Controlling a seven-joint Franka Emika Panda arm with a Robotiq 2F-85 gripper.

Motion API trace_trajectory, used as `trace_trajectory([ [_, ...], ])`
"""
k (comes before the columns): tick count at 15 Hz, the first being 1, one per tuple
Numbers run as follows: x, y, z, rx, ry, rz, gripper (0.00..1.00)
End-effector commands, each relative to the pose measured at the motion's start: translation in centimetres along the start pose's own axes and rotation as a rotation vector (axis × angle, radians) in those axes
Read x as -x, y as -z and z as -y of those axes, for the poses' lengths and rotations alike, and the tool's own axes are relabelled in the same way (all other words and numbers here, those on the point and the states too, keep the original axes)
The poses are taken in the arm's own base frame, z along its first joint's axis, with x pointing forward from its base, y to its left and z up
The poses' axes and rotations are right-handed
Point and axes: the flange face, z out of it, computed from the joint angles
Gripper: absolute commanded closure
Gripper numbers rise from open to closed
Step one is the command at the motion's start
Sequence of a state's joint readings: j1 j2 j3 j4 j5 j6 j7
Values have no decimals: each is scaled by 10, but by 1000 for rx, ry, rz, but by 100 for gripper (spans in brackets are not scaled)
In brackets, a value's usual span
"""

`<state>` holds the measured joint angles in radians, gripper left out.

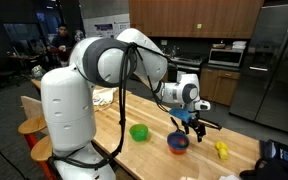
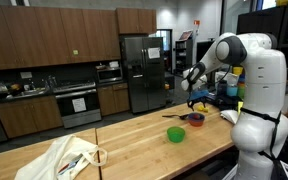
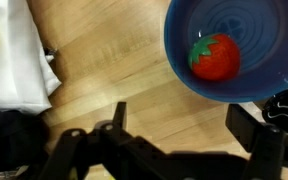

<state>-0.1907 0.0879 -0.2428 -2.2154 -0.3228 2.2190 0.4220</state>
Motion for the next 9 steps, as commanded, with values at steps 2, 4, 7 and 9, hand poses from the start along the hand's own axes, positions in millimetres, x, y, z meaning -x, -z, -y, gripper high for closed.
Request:
trace_trajectory([
  [2, 18, 7, -7, -7, 34, -17, 0],
  [4, 21, 5, -8, -5, 39, -16, 0],
  [7, 25, 2, -7, -3, 46, -14, 0],
  [9, 28, 0, -6, 0, 51, -15, 0],
])
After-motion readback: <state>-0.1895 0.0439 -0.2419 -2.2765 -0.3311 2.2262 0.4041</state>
